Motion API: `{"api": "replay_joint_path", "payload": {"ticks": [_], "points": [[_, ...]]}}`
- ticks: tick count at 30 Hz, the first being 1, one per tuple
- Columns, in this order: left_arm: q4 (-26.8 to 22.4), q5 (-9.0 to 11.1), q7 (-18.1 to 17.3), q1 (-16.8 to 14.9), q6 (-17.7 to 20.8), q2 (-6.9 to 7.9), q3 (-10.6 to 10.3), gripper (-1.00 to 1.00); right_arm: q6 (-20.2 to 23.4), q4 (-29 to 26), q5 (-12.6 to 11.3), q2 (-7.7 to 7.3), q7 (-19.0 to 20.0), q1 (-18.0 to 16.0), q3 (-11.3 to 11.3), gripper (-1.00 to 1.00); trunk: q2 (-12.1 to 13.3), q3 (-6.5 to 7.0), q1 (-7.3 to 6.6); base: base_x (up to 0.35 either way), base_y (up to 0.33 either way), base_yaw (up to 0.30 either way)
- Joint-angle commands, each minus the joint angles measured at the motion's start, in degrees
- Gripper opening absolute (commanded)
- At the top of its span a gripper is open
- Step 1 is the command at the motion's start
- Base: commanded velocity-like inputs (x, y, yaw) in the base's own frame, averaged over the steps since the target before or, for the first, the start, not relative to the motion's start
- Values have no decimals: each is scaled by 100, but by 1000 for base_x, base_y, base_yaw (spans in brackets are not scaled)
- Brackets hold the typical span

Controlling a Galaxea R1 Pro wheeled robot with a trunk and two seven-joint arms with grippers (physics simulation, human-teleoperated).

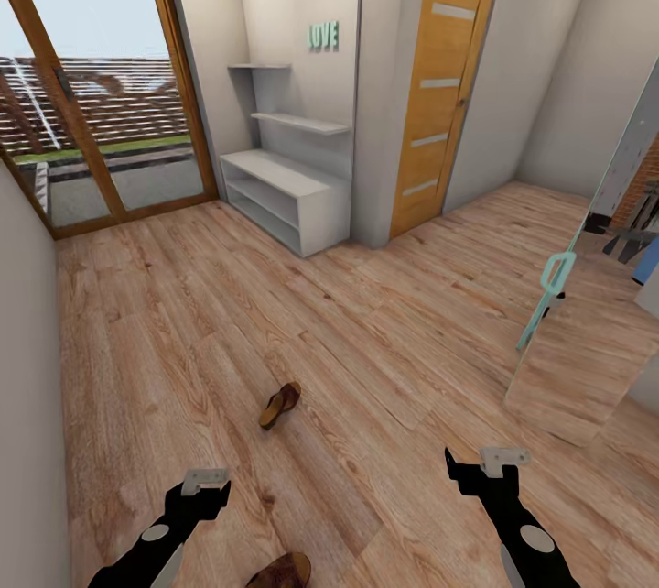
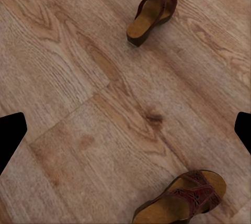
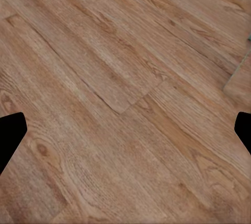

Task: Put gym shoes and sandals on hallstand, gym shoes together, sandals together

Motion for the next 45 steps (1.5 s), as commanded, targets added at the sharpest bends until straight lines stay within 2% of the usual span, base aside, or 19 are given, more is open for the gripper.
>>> {"api": "replay_joint_path", "payload": {"ticks": [1,5,8,11,12,19,27,32,33,37,45], "points": [[7,-24,-26,-4,-20,2,31,100,25,-8,4,-1,2,-1,0,100,-44,-23,22,0,0,0],[11,-33,-91,-4,-23,37,-89,100,30,-23,-3,4,12,-7,6,100,-204,-95,110,0,0,0],[20,-45,-287,-4,-23,75,-233,100,53,-22,2,5,13,-7,3,100,-325,-149,176,0,0,0],[7,-50,-584,-16,-18,200,-371,100,199,-78,-5,0,14,-13,-1,100,-445,-203,242,0,0,0],[1,-52,-759,-34,-17,290,-450,100,345,-167,-7,-1,14,-25,-2,100,-485,-221,264,0,0,0],[-12,-53,-1385,-85,-10,634,-747,100,1154,-738,-13,-2,14,-153,-7,100,-766,-346,418,0,0,0],[-30,-104,-2039,-229,30,927,-876,100,1879,-1321,-32,-3,17,-424,-9,100,-1087,-490,593,0,0,0],[-8,-419,-2403,-475,68,995,-907,100,2040,-1516,-42,-3,21,-511,-9,100,-1287,-580,703,0,0,0],[21,-865,-2562,-629,167,1007,-909,100,2098,-1683,-45,4,22,-541,-2,100,-1327,-598,725,0,0,0],[27,-1182,-2628,-680,315,1007,-908,100,2123,-1740,-37,21,23,-551,5,100,-1488,-669,813,0,0,0],[53,-1282,-2649,-659,326,1011,-899,100,2135,-1746,-32,30,16,-555,3,100,-1809,-813,989,0,0,0]]}}
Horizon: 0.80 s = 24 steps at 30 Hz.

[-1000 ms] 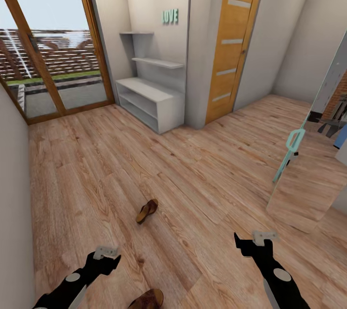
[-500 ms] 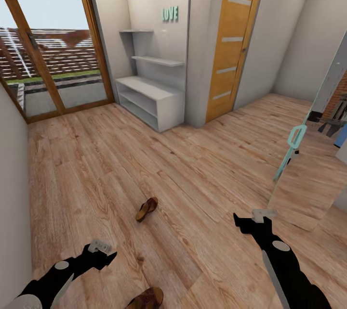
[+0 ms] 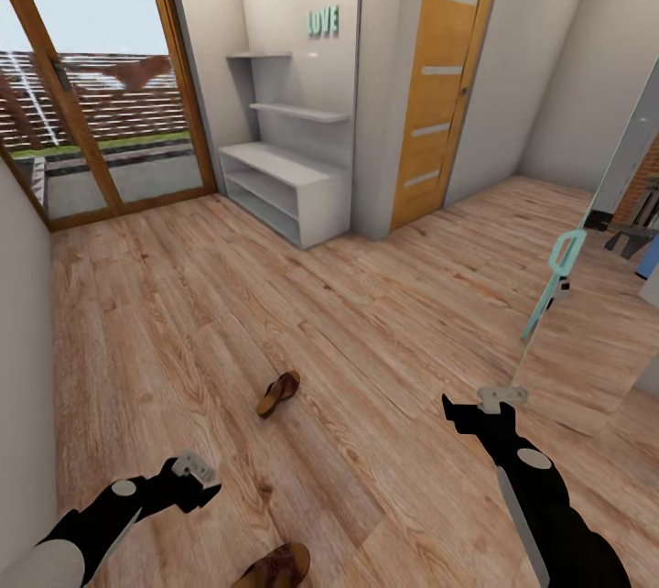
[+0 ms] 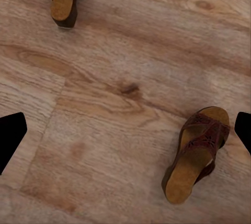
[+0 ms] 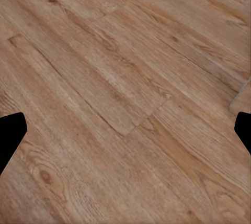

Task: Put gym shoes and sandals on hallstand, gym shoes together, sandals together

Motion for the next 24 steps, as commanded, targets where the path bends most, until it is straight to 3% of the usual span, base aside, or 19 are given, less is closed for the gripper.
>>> {"api": "replay_joint_path", "payload": {"ticks": [1,24], "points": [[5,-71,6,8,-64,-6,-29,100,33,-10,4,1,0,-3,-2,100,-44,-23,22,0,0,0],[8,-88,10,19,-79,-27,-71,100,32,-2,5,2,-1,-1,-3,100,-966,-607,527,0,0,0]]}}
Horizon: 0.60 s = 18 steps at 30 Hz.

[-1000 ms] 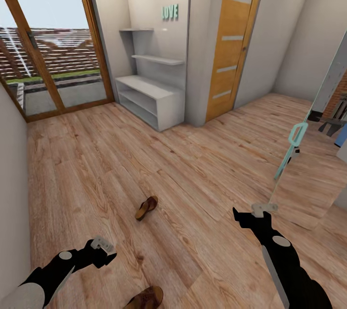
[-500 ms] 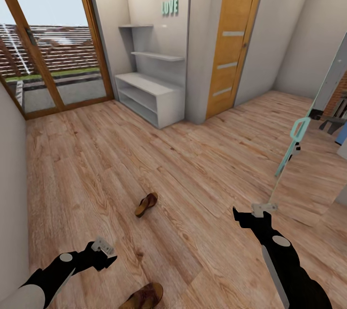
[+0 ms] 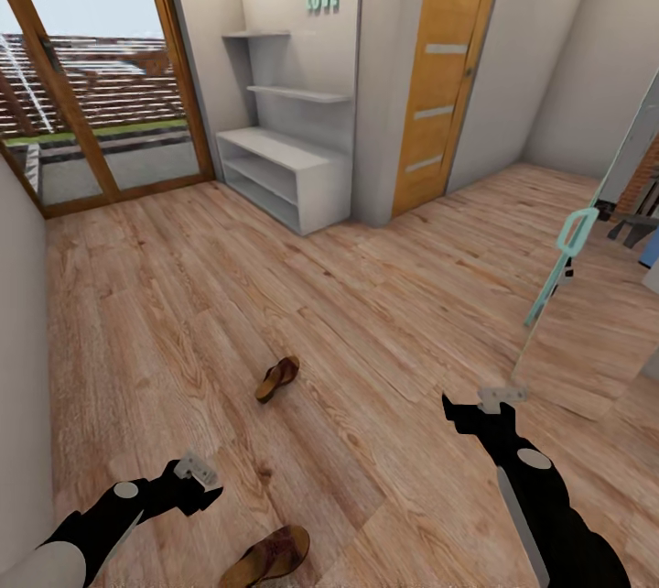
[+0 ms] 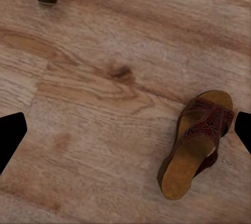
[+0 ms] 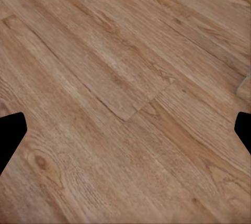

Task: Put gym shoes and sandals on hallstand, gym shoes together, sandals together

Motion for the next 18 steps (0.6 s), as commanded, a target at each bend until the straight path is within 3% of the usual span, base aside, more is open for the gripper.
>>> {"api": "replay_joint_path", "payload": {"ticks": [1,18], "points": [[1,-60,6,-4,-55,3,-15,100,32,-8,2,-1,1,-3,0,100,-44,-32,22,0,0,0],[-11,-65,2,0,-55,10,-22,100,32,-17,2,-1,1,-3,0,100,-726,-489,395,0,0,0]]}}
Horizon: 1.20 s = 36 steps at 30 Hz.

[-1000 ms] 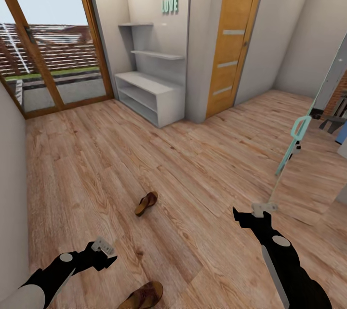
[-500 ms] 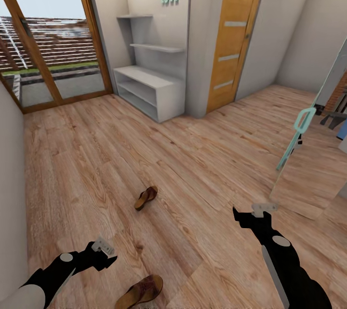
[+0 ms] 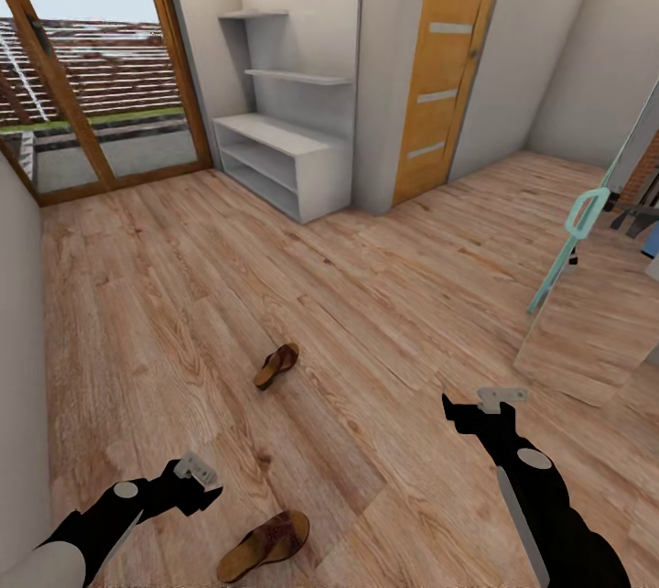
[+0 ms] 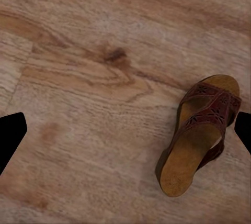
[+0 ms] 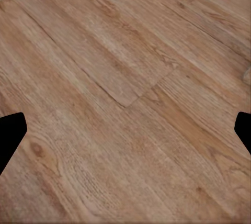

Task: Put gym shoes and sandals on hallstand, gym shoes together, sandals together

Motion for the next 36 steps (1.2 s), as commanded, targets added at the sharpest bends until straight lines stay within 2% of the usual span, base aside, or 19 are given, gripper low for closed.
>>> {"api": "replay_joint_path", "payload": {"ticks": [1,12,29,35,36], "points": [[2,-62,7,2,-54,10,-14,100,33,-8,2,-1,1,-2,0,100,-44,-32,22,0,0,0],[10,-97,0,17,-54,38,-15,100,33,-8,2,-1,1,-3,0,100,-485,-327,263,0,0,0],[21,-834,-29,20,-68,31,-11,100,34,-5,2,-1,1,-3,0,100,-1167,-784,637,0,0,0],[9,-870,-164,14,-65,16,-21,100,34,-6,2,-1,1,-3,0,100,-1407,-945,768,0,0,0],[-9,-881,-276,8,-64,10,-15,100,34,-7,2,-1,1,-4,0,100,-1447,-972,790,0,0,0]]}}
